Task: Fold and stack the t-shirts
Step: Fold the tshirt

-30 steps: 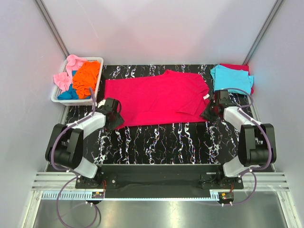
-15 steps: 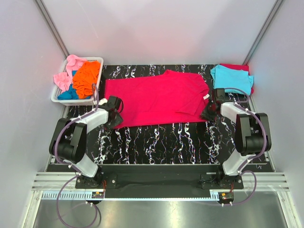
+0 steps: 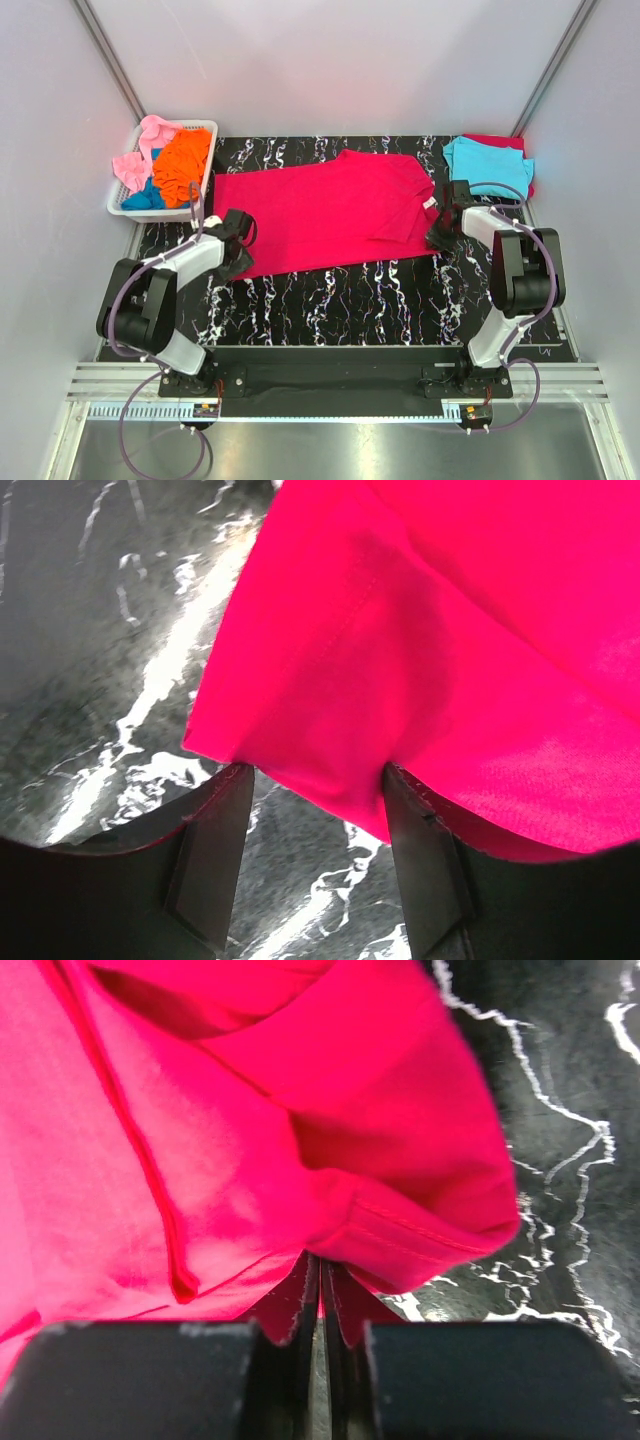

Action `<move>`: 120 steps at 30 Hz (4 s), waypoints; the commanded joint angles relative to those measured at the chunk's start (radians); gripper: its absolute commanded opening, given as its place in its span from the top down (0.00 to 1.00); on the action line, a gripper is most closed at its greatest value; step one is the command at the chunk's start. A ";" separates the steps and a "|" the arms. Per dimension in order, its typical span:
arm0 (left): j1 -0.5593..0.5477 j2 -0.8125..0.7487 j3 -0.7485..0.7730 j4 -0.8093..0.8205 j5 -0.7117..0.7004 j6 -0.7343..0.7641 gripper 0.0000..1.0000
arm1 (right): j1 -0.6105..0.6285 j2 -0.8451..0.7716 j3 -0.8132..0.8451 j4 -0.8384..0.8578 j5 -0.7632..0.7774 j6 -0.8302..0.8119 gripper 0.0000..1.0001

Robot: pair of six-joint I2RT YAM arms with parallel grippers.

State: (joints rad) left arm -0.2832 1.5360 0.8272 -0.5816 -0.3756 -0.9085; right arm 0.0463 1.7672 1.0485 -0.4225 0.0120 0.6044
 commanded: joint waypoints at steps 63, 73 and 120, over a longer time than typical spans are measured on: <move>-0.096 -0.266 0.026 0.215 0.417 0.155 0.33 | 0.012 -0.488 -0.433 0.232 -0.280 0.008 0.65; -0.096 -0.261 0.029 0.206 0.411 0.161 0.33 | 0.012 -0.394 -0.400 0.255 -0.251 -0.022 0.70; -0.096 -0.206 0.081 0.160 0.353 0.189 0.33 | 0.062 0.092 0.005 0.498 -0.739 -0.120 1.00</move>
State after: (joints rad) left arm -0.3794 1.3140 0.8589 -0.4274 -0.0006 -0.7334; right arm 0.0765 1.8309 0.9878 0.0017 -0.6365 0.5137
